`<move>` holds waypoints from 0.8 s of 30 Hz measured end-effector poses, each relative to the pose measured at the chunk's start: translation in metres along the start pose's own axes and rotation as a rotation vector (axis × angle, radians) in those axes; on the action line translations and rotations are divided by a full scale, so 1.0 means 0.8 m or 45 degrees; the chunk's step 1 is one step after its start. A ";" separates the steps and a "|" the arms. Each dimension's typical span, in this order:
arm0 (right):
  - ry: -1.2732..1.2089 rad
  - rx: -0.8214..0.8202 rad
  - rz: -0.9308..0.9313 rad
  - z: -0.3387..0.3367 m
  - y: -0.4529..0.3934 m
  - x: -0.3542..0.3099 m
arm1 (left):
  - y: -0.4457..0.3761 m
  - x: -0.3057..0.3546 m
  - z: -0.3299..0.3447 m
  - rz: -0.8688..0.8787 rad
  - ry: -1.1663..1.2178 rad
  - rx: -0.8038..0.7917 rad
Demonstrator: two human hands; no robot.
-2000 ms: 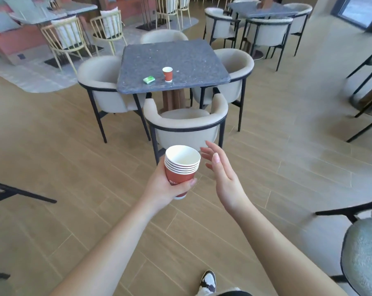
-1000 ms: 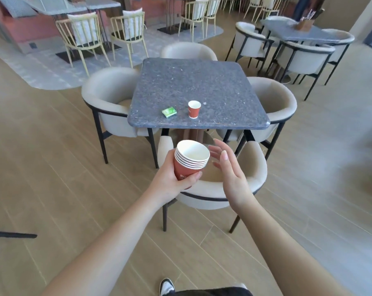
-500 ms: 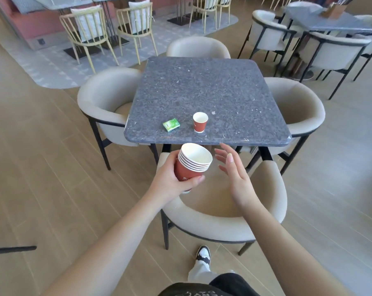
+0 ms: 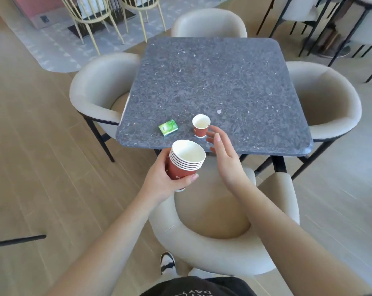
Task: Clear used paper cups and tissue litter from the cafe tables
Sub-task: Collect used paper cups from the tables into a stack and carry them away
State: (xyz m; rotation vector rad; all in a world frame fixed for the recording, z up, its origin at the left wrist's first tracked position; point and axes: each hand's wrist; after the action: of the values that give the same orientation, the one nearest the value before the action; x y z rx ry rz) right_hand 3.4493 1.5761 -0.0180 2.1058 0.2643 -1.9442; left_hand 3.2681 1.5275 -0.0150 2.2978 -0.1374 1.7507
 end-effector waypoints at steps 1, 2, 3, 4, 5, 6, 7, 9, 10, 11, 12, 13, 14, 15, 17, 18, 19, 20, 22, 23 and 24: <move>0.006 -0.012 0.014 -0.001 -0.011 0.004 | -0.005 -0.004 -0.002 -0.013 0.018 0.006; 0.015 -0.018 0.034 -0.002 -0.022 0.009 | -0.010 -0.008 -0.004 -0.027 0.038 0.006; 0.031 -0.017 0.053 -0.003 -0.033 0.014 | -0.014 -0.012 -0.006 -0.040 0.055 0.004; 0.059 -0.015 0.064 -0.005 -0.044 0.020 | -0.018 -0.015 -0.009 -0.046 0.065 0.002; 0.097 -0.014 0.077 -0.006 -0.056 0.026 | -0.022 -0.017 -0.012 -0.050 0.066 -0.002; 0.138 -0.007 0.094 -0.007 -0.069 0.034 | -0.026 -0.020 -0.014 -0.057 0.070 -0.005; 0.180 0.008 0.115 -0.008 -0.082 0.042 | -0.030 -0.022 -0.017 -0.065 0.078 -0.005; 0.256 0.045 0.166 -0.009 -0.110 0.055 | -0.037 -0.028 -0.022 -0.081 0.102 0.003; 0.286 0.058 0.201 -0.009 -0.124 0.061 | -0.040 -0.030 -0.025 -0.090 0.107 0.005; 0.316 0.074 0.236 -0.008 -0.137 0.068 | -0.043 -0.033 -0.027 -0.096 0.104 0.008; 0.353 0.090 0.265 -0.007 -0.149 0.075 | -0.045 -0.035 -0.029 -0.099 0.096 0.013; 0.405 0.103 0.291 -0.005 -0.162 0.082 | -0.047 -0.037 -0.031 -0.102 0.093 0.017; 0.479 0.113 0.318 -0.004 -0.174 0.089 | -0.050 -0.039 -0.033 -0.109 0.096 0.022; 0.578 0.124 0.350 -0.003 -0.185 0.096 | -0.052 -0.042 -0.034 -0.121 0.104 0.026; 0.795 0.133 0.410 -0.003 -0.205 0.106 | -0.057 -0.045 -0.037 -0.138 0.123 0.027; 0.892 0.116 0.430 -0.006 -0.213 0.110 | -0.060 -0.047 -0.038 -0.140 0.125 0.026; 0.977 0.084 0.447 -0.010 -0.221 0.114 | -0.063 -0.048 -0.039 -0.141 0.123 0.025; 1.057 0.042 0.467 -0.014 -0.229 0.117 | -0.066 -0.049 -0.039 -0.143 0.119 0.024; 1.211 -0.057 0.511 -0.023 -0.243 0.126 | -0.072 -0.050 -0.041 -0.146 0.116 0.020; 1.273 -0.105 0.532 -0.027 -0.250 0.130 | -0.075 -0.050 -0.042 -0.147 0.114 0.018; 1.315 -0.146 0.551 -0.030 -0.256 0.134 | -0.077 -0.050 -0.042 -0.145 0.112 0.018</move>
State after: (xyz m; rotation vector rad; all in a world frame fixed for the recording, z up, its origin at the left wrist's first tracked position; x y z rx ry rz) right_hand 3.4179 1.7734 -0.1373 2.6033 0.0787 -0.4905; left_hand 3.2392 1.5924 -0.0538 2.1879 0.0218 1.7962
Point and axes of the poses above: each hand's wrist, its own y-axis away from the middle knuckle, its own z-axis out of the palm, x = y × z, and after that the axes turned 15 degrees about -x, right-handed
